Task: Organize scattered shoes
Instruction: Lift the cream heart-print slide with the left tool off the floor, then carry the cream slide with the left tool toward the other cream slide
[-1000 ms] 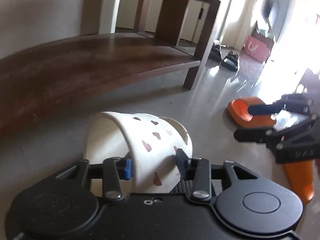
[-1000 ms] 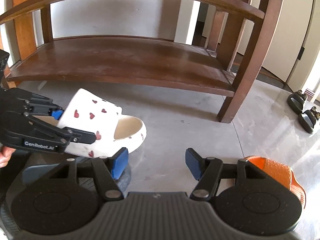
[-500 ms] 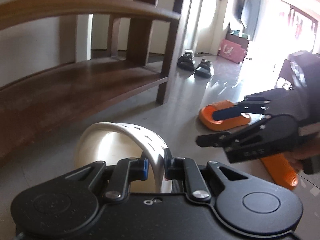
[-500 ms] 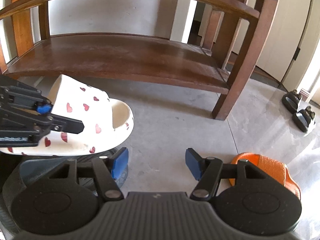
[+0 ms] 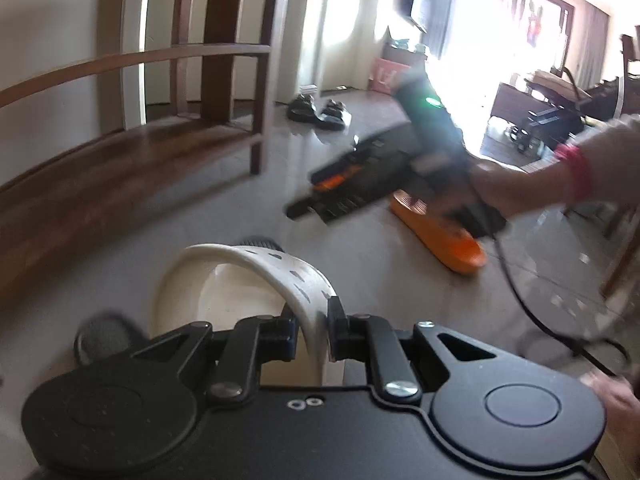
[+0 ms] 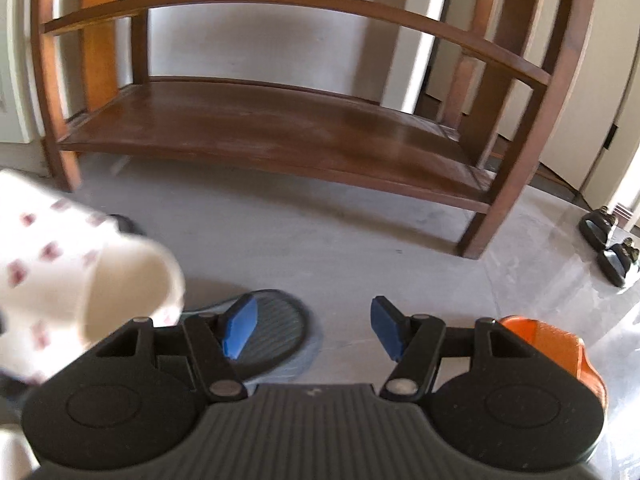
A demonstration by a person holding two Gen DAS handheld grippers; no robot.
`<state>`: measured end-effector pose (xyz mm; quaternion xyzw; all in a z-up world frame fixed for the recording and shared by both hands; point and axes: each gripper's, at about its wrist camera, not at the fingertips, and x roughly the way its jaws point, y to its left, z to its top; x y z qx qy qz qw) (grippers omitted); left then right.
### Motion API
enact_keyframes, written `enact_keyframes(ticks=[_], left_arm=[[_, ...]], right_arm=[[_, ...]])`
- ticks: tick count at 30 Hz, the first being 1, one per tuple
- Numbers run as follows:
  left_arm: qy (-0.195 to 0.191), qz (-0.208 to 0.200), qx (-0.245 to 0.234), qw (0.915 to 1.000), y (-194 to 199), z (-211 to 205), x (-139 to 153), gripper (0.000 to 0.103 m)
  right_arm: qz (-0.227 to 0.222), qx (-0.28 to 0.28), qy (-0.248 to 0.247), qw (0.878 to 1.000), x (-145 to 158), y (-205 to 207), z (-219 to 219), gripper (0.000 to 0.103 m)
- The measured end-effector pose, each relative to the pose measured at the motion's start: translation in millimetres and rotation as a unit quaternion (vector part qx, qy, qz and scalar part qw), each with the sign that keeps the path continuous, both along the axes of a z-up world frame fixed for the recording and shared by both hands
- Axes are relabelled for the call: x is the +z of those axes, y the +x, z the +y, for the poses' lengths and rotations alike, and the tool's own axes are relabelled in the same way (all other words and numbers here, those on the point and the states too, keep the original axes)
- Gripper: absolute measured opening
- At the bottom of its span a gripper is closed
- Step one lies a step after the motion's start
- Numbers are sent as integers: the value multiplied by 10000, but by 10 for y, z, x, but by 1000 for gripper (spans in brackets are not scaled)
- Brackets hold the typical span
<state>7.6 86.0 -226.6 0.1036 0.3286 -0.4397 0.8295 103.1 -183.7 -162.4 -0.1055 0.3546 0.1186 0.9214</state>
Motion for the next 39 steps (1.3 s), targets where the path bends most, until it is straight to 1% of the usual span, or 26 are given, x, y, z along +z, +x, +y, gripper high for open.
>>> enact_keyframes(ticks=[5, 8, 10, 12, 14, 16, 17, 19, 21, 25, 26, 30, 31, 34, 35, 39], left_arm=[[207, 230, -337, 9990, -692, 349, -13, 12], [289, 393, -531, 9974, -959, 493, -60, 12], [358, 549, -807, 9946, -1192, 643, -129, 12], [407, 633, -1018, 9920, -1319, 713, -170, 12], [472, 721, -1301, 9877, -1450, 769, -223, 12], [568, 814, -1705, 9803, -1609, 812, -304, 12], [589, 846, -1821, 9779, -1644, 817, -338, 12], [629, 949, -2190, 9691, -1755, 811, -464, 12], [656, 944, -2444, 9628, -1844, 814, -557, 12], [599, 963, -2743, 9549, -1844, 749, -674, 12], [609, 970, -2856, 9515, -1851, 742, -707, 12], [814, 969, -3165, 9401, -1805, 706, -793, 12], [866, 949, -3186, 9392, -1774, 709, -821, 12], [983, 937, -3082, 9416, -1660, 734, -891, 14], [1068, 875, -3050, 9423, -1614, 734, -915, 17], [1270, 769, -2953, 9438, -1459, 728, -944, 24]], right_arm=[[100, 256, -13, 9996, -12, -255, 296, 67], [240, 385, -65, 9989, -36, -446, 484, 67], [358, 433, -95, 9984, -54, -574, 594, 67], [443, 448, -115, 9979, -60, -666, 661, 67], [522, 437, -155, 9976, -70, -763, 718, 67], [612, 408, -182, 9971, -77, -855, 767, 67], [663, 382, -187, 9969, -79, -897, 785, 67], [765, 298, -236, 9963, -74, -999, 827, 67], [820, 262, -285, 9959, -60, -1081, 857, 67], [900, 226, -333, 9951, -75, -1183, 876, 67], [925, 216, -342, 9949, -79, -1212, 880, 67], [998, 286, -461, 9935, -109, -1341, 895, 67], [1016, 331, -504, 9930, -119, -1378, 898, 67], [1084, 439, -574, 9915, -154, -1472, 907, 67], [1111, 466, -582, 9910, -162, -1496, 909, 67], [1199, 580, -609, 9892, -195, -1577, 926, 67]])
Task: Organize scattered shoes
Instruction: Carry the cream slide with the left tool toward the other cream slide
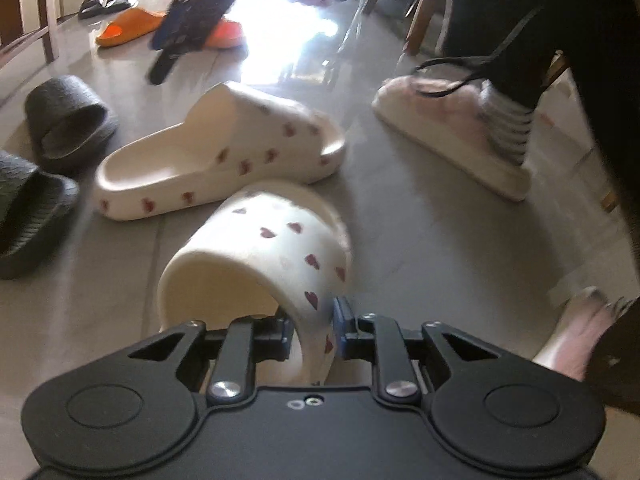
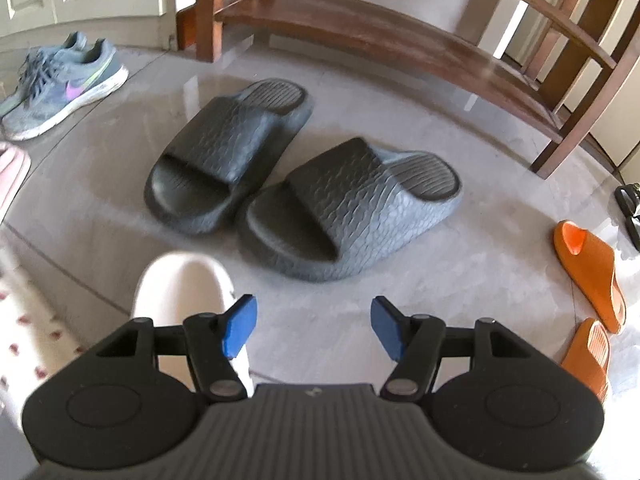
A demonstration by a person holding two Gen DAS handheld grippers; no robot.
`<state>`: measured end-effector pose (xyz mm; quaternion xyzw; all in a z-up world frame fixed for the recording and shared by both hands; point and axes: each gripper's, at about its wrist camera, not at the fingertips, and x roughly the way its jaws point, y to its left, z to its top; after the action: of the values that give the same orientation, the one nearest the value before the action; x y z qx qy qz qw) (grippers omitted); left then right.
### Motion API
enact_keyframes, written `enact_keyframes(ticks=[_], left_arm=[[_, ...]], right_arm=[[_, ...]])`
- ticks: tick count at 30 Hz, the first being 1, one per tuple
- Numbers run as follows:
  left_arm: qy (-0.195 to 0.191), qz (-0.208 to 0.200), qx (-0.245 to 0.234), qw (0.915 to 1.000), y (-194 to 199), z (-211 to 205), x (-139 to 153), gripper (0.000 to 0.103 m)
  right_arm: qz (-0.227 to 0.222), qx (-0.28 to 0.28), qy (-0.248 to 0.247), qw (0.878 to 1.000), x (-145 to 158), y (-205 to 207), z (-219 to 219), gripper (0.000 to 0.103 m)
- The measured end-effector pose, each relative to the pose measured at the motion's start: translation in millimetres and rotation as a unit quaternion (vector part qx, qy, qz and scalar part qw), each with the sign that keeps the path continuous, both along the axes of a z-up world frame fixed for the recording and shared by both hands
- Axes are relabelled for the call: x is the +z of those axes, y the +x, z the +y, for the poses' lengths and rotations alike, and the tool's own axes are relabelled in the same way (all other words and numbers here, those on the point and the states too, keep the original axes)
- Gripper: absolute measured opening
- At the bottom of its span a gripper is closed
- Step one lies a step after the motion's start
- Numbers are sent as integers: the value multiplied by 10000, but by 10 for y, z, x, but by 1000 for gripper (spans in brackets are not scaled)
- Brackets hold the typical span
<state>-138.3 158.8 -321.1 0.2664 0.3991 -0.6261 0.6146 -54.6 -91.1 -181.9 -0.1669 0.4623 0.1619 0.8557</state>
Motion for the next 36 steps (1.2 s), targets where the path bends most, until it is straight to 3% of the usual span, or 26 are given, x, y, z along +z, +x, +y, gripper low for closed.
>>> enact_keyframes(ticks=[7, 11, 13, 15, 17, 20, 22, 24, 28, 29, 30, 31, 33, 36], left_arm=[[347, -322, 194, 9987, 143, -74, 14, 43], [138, 20, 876, 9961, 163, 107, 111, 42], [-159, 322, 1451, 9888, 183, 233, 175, 43], [-532, 795, 2407, 9659, 216, 375, 193, 43], [-823, 1239, 3221, 9349, 245, 487, 147, 44], [-1075, 1834, 4022, 8905, 297, 553, 20, 45], [-1156, 2119, 4302, 8698, 356, 529, -67, 45], [-1186, 2483, 4353, 8572, 454, 471, -153, 45], [-1047, 2759, 3654, 8828, 620, 234, -173, 35], [-951, 2673, 3426, 8956, 625, 178, -153, 33], [-778, 2555, 2997, 9159, 633, 85, -119, 33], [-674, 2536, 2673, 9272, 642, 19, -101, 33], [-471, 2492, 2024, 9459, 659, -108, -66, 33], [-198, 2322, 1098, 9662, 649, -281, -31, 33]], right_arm=[[77, 229, 137, 9996, -21, -31, 86, 67], [-6, 457, 175, 9988, -14, -48, 146, 67], [-29, 549, 265, 9981, -5, -53, 136, 67], [5, 572, 379, 9976, -8, -41, 106, 67], [73, 629, 542, 9965, -7, -41, 64, 67], [132, 756, 724, 9944, 17, -91, -11, 67], [170, 828, 789, 9933, 24, -142, -60, 67], [217, 856, 830, 9926, 17, -193, -120, 67], [287, 635, 858, 9939, -31, -277, -253, 67], [310, 606, 882, 9938, -37, -284, -276, 67], [338, 606, 897, 9935, -40, -299, -304, 67], [338, 646, 884, 9934, -37, -322, -329, 67], [330, 737, 830, 9933, -33, -363, -362, 67], [375, 811, 836, 9925, -25, -422, -435, 67]])
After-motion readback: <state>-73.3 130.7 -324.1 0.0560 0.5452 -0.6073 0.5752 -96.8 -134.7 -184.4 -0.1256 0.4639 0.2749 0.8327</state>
